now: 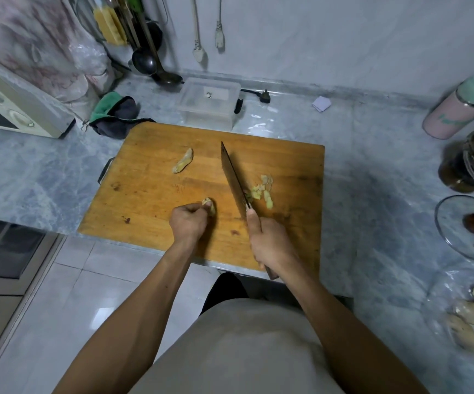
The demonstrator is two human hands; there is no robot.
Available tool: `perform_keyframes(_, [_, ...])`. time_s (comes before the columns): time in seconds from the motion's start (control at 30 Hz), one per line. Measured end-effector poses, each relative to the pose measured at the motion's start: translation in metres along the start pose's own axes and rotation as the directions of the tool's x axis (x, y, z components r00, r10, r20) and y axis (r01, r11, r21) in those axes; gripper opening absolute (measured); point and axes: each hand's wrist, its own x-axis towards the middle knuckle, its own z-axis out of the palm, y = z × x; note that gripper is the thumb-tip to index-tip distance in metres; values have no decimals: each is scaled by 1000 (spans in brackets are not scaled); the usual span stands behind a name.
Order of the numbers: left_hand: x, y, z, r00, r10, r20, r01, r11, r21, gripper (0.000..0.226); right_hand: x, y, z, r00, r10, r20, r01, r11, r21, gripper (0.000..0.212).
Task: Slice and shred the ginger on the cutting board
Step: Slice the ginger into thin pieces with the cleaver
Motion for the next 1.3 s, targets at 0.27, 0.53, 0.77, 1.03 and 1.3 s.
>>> perform_keyframes(0.27, [3,-3,-1,999,-53,5,53,998,-46,36,-5,-13,19,995,-80,53,81,997,-4,65])
perform_keyframes(0.53, [0,-2,1,1000,-27,6,28,997,-68,29,1,13,-11,1000,17,-4,-17,999,50,67])
perform_keyframes(0.77, [-1,-3,1,1000,-16,12,16,998,-59,30,-1,6,-6,1000,-5,24,2,993,114,63])
perform_keyframes(1.03, [1,-9,-1,1000,19,25,-18,999,-31,21,8,22,-13,997,63,54,-71,983,169,63])
perform_keyframes(1.3, [3,-5,0,998,48,49,-52,995,87,17,10,26,-33,999,33,6,-33,989,142,66])
